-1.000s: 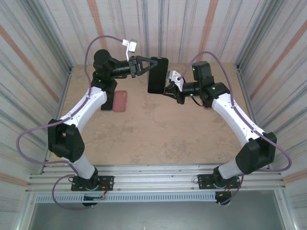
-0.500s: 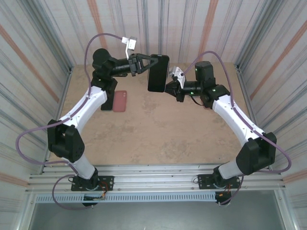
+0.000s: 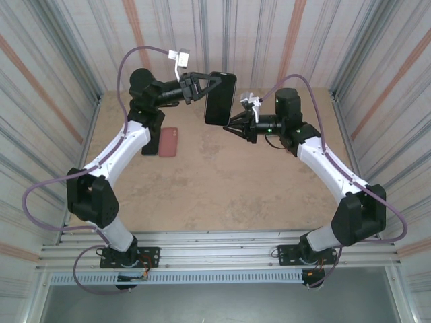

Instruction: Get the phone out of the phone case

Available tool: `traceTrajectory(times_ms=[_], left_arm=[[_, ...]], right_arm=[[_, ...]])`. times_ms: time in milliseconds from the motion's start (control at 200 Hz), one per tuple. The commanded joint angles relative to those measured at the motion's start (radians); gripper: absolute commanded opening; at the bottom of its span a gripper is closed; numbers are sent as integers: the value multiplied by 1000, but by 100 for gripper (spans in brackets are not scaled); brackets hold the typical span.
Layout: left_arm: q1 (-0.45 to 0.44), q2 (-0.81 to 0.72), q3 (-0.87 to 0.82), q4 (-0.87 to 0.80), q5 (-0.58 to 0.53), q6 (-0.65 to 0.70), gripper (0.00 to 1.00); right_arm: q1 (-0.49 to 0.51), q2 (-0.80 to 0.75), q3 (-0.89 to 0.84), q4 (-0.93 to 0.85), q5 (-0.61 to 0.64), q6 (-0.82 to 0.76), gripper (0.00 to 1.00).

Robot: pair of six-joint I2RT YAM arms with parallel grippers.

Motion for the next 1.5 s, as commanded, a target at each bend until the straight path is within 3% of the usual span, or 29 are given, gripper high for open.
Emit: traceTrajectory(times_ms=[0,150,321,476,1022,1132,1293,1498], left_arm=[[-33,-7,-33,-42,30,-17,0],[-33,-25,-67,-24,-21,-41,0],[-21,-41,-89,-32,-136,-170,0],[-27,-77,-122,-53,-232,-267,0],[-91,-106,-148,-19,-255,-337,0],[-91,-113,-165,-19,-307,-373,0],[-106,-143,-245,-28,-531,-460,0],[-146,-170,-296,-66,-733,-492,0]], right_arm=[[0,-48,12,248,-39,151,24],[-5,-44,-6,319,-44,233,27],[-11,-67,-36,324,-22,257,29],[-29,-64,-58,391,-5,410,30],[-39,-34,-72,553,15,670,31],[-37,-24,-72,595,4,727,31],[-31,-20,-87,659,33,865,31],[-9,-25,-130,714,111,1086,31]])
